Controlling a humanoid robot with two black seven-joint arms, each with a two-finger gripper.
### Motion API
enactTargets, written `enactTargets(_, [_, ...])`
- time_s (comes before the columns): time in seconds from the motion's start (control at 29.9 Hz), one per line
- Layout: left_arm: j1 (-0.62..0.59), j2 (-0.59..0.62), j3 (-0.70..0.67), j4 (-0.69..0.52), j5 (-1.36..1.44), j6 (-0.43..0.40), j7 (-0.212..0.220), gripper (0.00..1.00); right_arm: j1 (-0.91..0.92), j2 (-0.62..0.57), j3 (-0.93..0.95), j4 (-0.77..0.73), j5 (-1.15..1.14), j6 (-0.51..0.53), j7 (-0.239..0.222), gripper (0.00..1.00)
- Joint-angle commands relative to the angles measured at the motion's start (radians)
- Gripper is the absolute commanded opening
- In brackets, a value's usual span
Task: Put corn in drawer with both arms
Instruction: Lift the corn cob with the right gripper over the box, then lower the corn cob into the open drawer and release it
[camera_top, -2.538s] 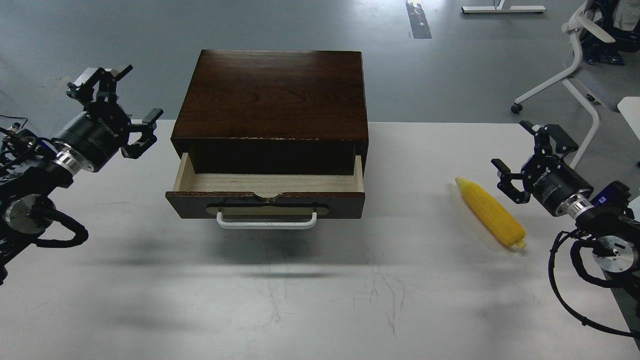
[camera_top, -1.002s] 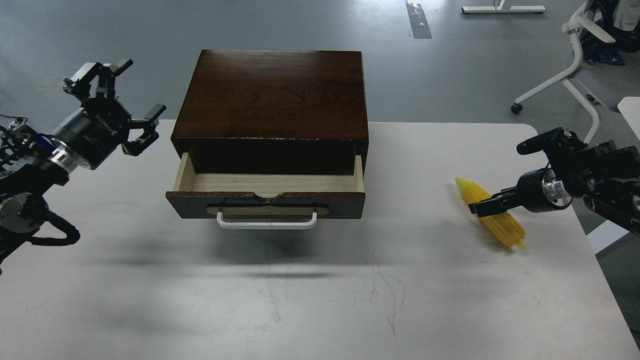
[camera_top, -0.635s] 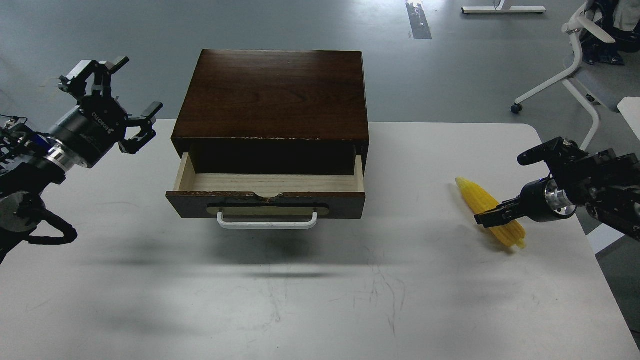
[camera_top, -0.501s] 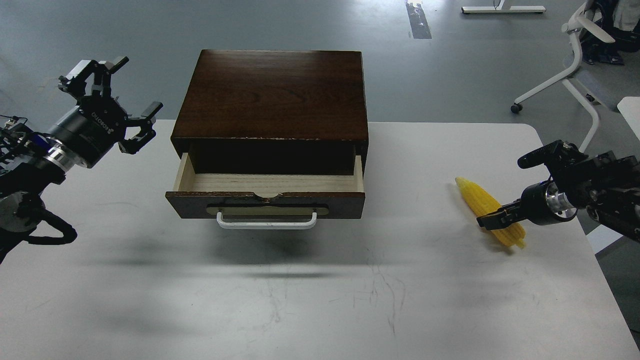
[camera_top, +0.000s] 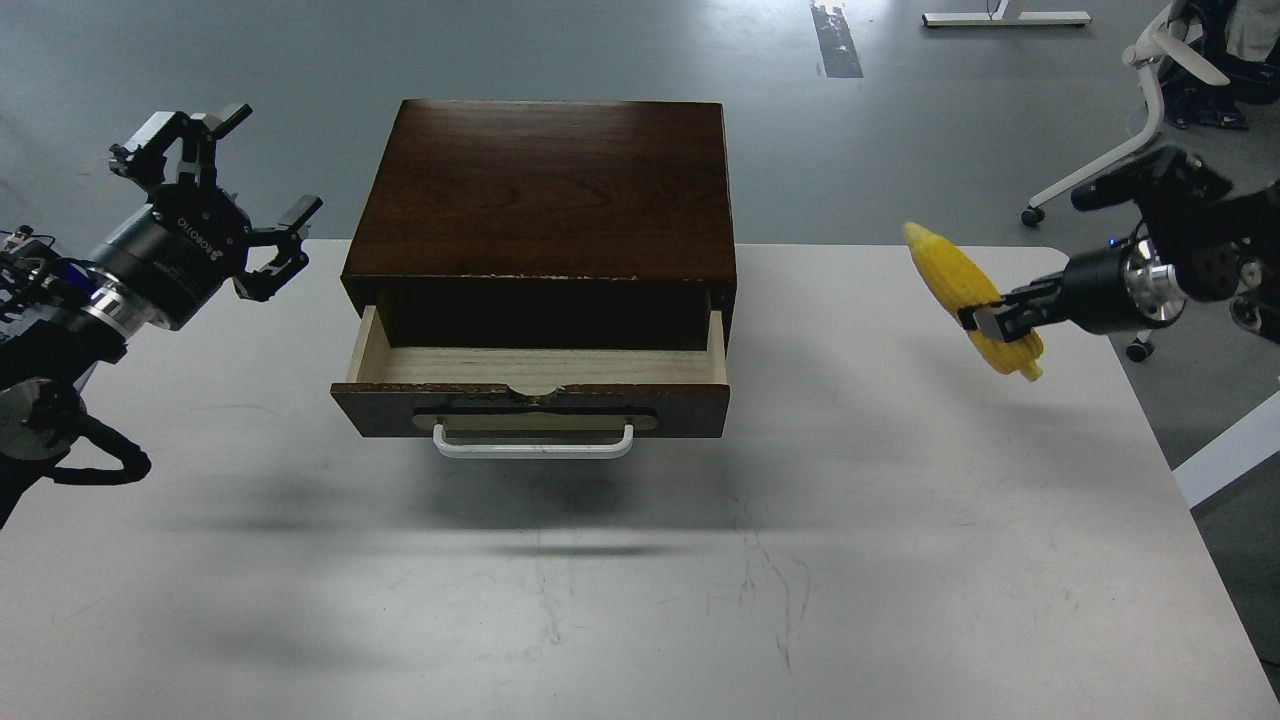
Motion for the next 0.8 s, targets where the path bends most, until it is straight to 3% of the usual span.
enactTargets(0.0, [0.000, -0.003, 0.000, 0.000, 0.000, 0.000, 0.000, 0.99, 0.180, 0.072, -0.005, 0.009, 0.006, 0.011, 0.000, 0.00])
enactTargets(0.17, [0.000, -0.002, -0.003, 0.000, 0.000, 0.000, 0.000, 0.99, 0.315, 0.303, -0.010, -0.009, 0.053, 0.044, 0.000, 0.00])
enactTargets(0.37, [0.000, -0.005, -0.003, 0.001, 0.000, 0.003, 0.000, 0.99, 0.335, 0.518, -0.013, -0.015, 0.056, 0.042, 0.000, 0.00])
enactTargets(0.77, [0.000, -0.006, -0.003, 0.001, 0.000, 0.003, 0.000, 0.99, 0.337, 0.652, -0.045, 0.064, 0.052, 0.041, 0.000, 0.00])
